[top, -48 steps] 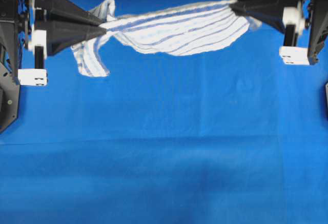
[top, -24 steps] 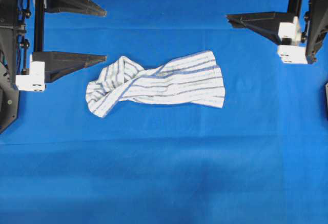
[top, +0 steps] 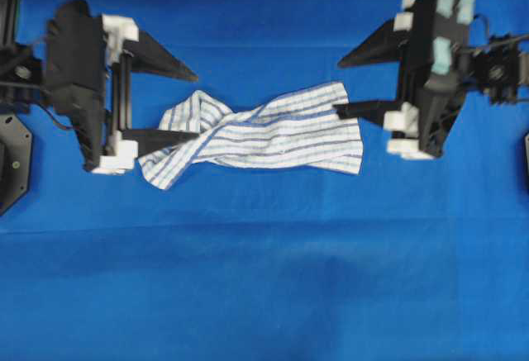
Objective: Lift the towel with both arms.
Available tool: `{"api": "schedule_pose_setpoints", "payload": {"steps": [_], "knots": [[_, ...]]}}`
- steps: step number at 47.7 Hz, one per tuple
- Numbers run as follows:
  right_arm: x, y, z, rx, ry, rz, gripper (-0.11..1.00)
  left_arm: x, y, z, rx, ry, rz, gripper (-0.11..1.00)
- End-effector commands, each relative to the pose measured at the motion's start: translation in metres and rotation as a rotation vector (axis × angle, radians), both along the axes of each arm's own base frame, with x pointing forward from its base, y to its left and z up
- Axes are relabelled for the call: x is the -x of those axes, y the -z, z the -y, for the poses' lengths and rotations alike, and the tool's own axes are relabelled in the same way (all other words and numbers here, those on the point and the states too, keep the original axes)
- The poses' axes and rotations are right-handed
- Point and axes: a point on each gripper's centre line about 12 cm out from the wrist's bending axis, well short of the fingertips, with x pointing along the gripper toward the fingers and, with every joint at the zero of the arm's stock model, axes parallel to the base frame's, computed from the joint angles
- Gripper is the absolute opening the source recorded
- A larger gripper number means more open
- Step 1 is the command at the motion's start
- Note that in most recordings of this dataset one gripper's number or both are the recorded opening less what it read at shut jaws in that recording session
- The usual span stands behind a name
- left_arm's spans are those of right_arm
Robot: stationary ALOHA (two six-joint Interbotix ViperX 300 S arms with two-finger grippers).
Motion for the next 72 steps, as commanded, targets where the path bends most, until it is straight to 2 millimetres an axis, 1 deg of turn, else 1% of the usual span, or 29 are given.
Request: {"api": "schedule_pose_setpoints", "payload": {"steps": [1, 7, 15, 16, 31, 34, 37, 43, 47, 51, 54, 57, 62, 63, 64, 65, 72], "knots": [[-0.004, 0.007, -0.004, -0.014, -0.014, 0.012, 0.64, -0.005, 0.01, 0.0, 0.001, 0.0, 0.009, 0.9], [-0.009, 0.042, -0.007, -0.048, -0.02, -0.023, 0.64, -0.008, 0.043, 0.0, 0.001, -0.002, -0.025, 0.9], [-0.009, 0.09, -0.01, -0.094, -0.02, -0.088, 0.64, -0.01, 0.088, -0.001, 0.004, -0.004, -0.092, 0.9], [-0.009, 0.098, -0.01, -0.103, -0.018, -0.102, 0.64, -0.01, 0.094, -0.001, 0.004, -0.004, -0.104, 0.9], [-0.017, 0.174, -0.012, -0.15, 0.001, -0.271, 0.64, -0.018, 0.158, -0.001, 0.013, -0.008, -0.228, 0.9], [-0.019, 0.182, -0.012, -0.153, 0.007, -0.295, 0.64, -0.02, 0.167, -0.002, 0.014, -0.009, -0.244, 0.9], [-0.021, 0.186, -0.012, -0.154, 0.006, -0.305, 0.64, -0.022, 0.175, -0.002, 0.016, -0.01, -0.26, 0.9], [-0.022, 0.186, -0.012, -0.154, 0.005, -0.303, 0.64, -0.023, 0.184, -0.002, 0.017, -0.01, -0.286, 0.88], [-0.022, 0.187, -0.012, -0.152, 0.004, -0.303, 0.63, -0.023, 0.185, -0.002, 0.018, -0.01, -0.294, 0.85], [-0.022, 0.187, -0.012, -0.15, 0.004, -0.305, 0.59, -0.021, 0.186, -0.002, 0.019, -0.01, -0.309, 0.76], [-0.022, 0.187, -0.011, -0.15, 0.004, -0.304, 0.51, -0.02, 0.188, -0.001, 0.02, -0.009, -0.323, 0.61], [-0.022, 0.186, -0.012, -0.148, 0.002, -0.305, 0.36, -0.019, 0.188, -0.001, 0.02, -0.009, -0.332, 0.43], [-0.021, 0.187, -0.012, -0.149, 0.004, -0.308, 0.06, -0.018, 0.189, -0.001, 0.021, -0.009, -0.337, 0.13], [-0.02, 0.187, -0.012, -0.149, 0.004, -0.308, 0.01, -0.019, 0.188, -0.001, 0.021, -0.009, -0.335, 0.08], [-0.02, 0.187, -0.011, -0.148, 0.004, -0.308, 0.01, -0.019, 0.188, -0.001, 0.02, -0.009, -0.334, 0.05], [-0.021, 0.186, -0.011, -0.148, 0.004, -0.305, 0.01, -0.019, 0.188, -0.001, 0.019, -0.008, -0.334, 0.03], [-0.02, 0.186, -0.012, -0.149, 0.003, -0.304, 0.01, -0.02, 0.187, -0.001, 0.02, -0.009, -0.329, 0.03]]}}
